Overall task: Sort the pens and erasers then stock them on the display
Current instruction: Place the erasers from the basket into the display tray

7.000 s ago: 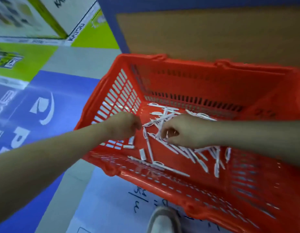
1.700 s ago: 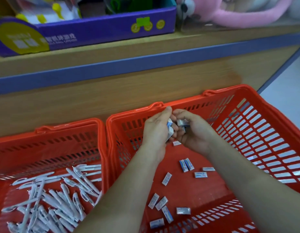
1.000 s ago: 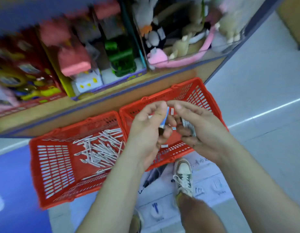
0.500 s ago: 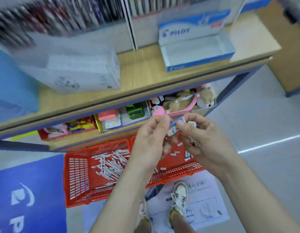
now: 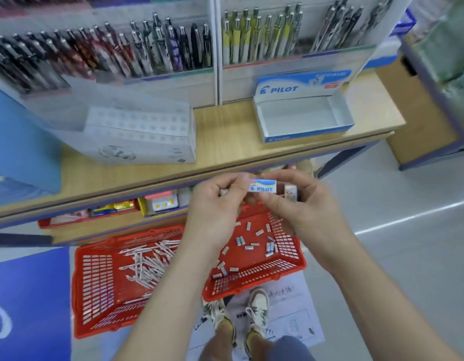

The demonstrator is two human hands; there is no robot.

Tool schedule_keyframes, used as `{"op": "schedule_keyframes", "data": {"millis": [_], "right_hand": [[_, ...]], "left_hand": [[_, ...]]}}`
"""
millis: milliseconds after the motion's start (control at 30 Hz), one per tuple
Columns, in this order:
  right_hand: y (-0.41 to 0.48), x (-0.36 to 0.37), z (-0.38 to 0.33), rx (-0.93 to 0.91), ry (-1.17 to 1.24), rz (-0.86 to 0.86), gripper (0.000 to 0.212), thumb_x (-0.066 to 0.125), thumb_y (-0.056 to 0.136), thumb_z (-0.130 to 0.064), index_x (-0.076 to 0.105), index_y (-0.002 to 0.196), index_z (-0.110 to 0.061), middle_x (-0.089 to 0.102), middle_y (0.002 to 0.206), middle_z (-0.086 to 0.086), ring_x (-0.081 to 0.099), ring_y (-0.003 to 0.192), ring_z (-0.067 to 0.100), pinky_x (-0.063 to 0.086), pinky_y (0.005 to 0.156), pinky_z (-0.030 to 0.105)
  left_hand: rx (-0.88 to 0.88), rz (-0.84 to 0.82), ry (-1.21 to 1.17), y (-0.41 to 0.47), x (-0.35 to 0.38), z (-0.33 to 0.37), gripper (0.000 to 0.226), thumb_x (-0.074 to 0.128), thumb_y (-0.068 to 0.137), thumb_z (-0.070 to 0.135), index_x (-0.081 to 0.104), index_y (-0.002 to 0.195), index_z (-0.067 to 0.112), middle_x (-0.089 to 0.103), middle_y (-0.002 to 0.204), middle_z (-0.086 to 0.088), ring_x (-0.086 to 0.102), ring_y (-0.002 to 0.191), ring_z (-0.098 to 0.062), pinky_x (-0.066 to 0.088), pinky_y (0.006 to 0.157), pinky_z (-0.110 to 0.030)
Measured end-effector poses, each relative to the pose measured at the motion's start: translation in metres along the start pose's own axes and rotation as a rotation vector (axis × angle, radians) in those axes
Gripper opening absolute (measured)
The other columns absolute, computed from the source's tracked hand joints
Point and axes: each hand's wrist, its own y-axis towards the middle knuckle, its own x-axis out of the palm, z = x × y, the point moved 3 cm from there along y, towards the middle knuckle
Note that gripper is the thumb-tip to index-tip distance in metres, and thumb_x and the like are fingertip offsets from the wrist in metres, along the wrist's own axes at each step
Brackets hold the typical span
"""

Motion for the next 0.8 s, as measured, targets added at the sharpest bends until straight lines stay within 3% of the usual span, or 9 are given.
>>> {"op": "schedule_keyframes", "data": {"millis": [67, 233, 300, 400, 500, 633, 800], "right_hand": [[0.006, -0.009, -0.01, -0.084, -0.272, 0.047, 0.016, 0.078, 0.077, -0.018, 0.07, 0.09, -0.021, 0.072, 0.084, 0.0, 0.067, 0.074, 0.02, 0.054, 0.066, 0.034], [0.027, -0.043, -0.026, -0.206, -0.485, 0.165, 0.011, 0.076, 0.079, -0.019, 0.069, 0.084, -0.027, 0.059, 0.065, -0.024, 0.053, 0.064, -0.005, 0.035, 0.062, 0.007], [0.04, -0.062, -0.029, -0.216, -0.451, 0.208, 0.01, 0.074, 0.08, -0.016, 0.072, 0.09, -0.019, 0.054, 0.061, -0.017, 0.049, 0.057, -0.002, 0.034, 0.058, 0.008], [0.061, -0.087, -0.035, -0.251, -0.508, 0.202, 0.014, 0.074, 0.081, -0.019, 0.072, 0.095, -0.018, 0.056, 0.069, -0.009, 0.05, 0.058, 0.001, 0.036, 0.058, 0.009], [0.085, -0.104, -0.041, -0.27, -0.548, 0.145, 0.013, 0.073, 0.081, -0.02, 0.071, 0.094, -0.022, 0.058, 0.075, -0.009, 0.052, 0.064, -0.003, 0.038, 0.058, 0.005], [0.116, -0.115, -0.044, -0.283, -0.598, -0.033, 0.015, 0.076, 0.078, -0.018, 0.068, 0.089, -0.026, 0.059, 0.077, -0.008, 0.049, 0.063, 0.005, 0.04, 0.056, 0.01], [0.145, -0.108, -0.036, -0.361, -0.716, -0.176, 0.019, 0.076, 0.078, -0.021, 0.065, 0.089, -0.031, 0.058, 0.082, -0.013, 0.05, 0.065, 0.007, 0.038, 0.059, 0.008]], "left_hand": [[0.065, -0.045, 0.051, 0.008, 0.004, 0.005, 0.02, 0.052, 0.094, 0.015, 0.072, 0.088, 0.012, 0.06, 0.052, 0.01, 0.044, 0.037, 0.003, 0.03, 0.04, -0.006], [0.21, 0.056, 0.317, 0.049, 0.017, 0.008, 0.013, 0.059, 0.09, 0.023, 0.072, 0.091, 0.026, 0.062, 0.058, 0.017, 0.054, 0.056, 0.002, 0.043, 0.061, -0.021], [0.235, 0.091, 0.448, 0.071, 0.029, 0.009, 0.018, 0.061, 0.088, 0.029, 0.07, 0.104, 0.03, 0.061, 0.068, 0.015, 0.056, 0.066, -0.004, 0.045, 0.068, -0.026], [0.275, 0.092, 0.824, 0.099, 0.055, 0.002, 0.032, 0.06, 0.087, 0.041, 0.061, 0.118, 0.037, 0.058, 0.096, 0.005, 0.056, 0.086, -0.013, 0.043, 0.075, -0.029], [0.249, 0.175, 0.925, 0.112, 0.071, -0.008, 0.025, 0.06, 0.087, 0.041, 0.067, 0.109, 0.033, 0.058, 0.104, 0.004, 0.059, 0.089, -0.015, 0.048, 0.076, -0.032], [0.257, 0.268, 0.934, 0.099, 0.089, -0.015, 0.015, 0.062, 0.087, 0.034, 0.073, 0.095, 0.027, 0.059, 0.092, 0.002, 0.06, 0.08, -0.02, 0.05, 0.071, -0.039], [0.249, 0.319, 0.98, 0.073, 0.101, -0.022, 0.015, 0.06, 0.085, 0.038, 0.07, 0.095, 0.033, 0.058, 0.089, 0.008, 0.061, 0.079, -0.016, 0.051, 0.064, -0.035]]}}
